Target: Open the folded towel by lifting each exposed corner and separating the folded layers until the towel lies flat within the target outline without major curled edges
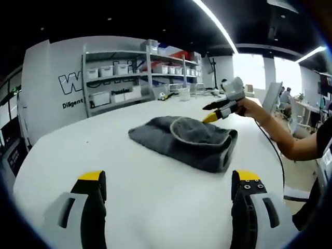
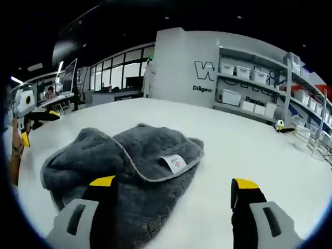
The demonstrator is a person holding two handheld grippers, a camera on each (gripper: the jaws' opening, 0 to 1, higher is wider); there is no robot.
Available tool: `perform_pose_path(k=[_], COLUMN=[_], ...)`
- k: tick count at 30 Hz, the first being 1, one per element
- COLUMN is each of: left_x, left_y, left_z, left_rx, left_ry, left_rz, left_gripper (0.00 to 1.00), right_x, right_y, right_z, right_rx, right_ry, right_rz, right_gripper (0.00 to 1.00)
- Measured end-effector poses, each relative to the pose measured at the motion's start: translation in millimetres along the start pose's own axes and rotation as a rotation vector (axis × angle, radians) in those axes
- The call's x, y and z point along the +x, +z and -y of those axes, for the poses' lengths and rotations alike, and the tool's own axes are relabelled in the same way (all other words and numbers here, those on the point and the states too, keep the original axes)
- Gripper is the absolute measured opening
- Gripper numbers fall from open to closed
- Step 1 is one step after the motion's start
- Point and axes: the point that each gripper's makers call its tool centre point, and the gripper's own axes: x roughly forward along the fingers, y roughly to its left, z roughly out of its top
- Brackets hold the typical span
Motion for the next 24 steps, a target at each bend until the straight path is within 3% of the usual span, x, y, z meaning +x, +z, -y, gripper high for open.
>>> perform_pose_path(k=[5,12,18,24], left_x=[14,45,62,84], left_y=[10.6,30.5,42.8,53.8], left_z=[3.2,27.6,40.6,32.5], left_rx=[0.041,0.094,0.076,0.069], left_ry=[-0.018,-0.152,-0.246,-0.273], left_rz=[-0.014,-0.031,-0.029,-0.019], left_gripper=[0.97,0.92,0.88,0.80], right_x=[-1,-1,-1,-4], right_y=[-4.3,-6.2,-6.5,-2.9], right_z=[-3,-14,-17,-16], right_rx=[0.003,-0.007,-0.017,-0.012], right_ry=[0.017,0.048,0.062,0.063], right_rz=[-0.026,-0.042,-0.046,-0.031], right_gripper=[0.99,0.99,0.99,0.99])
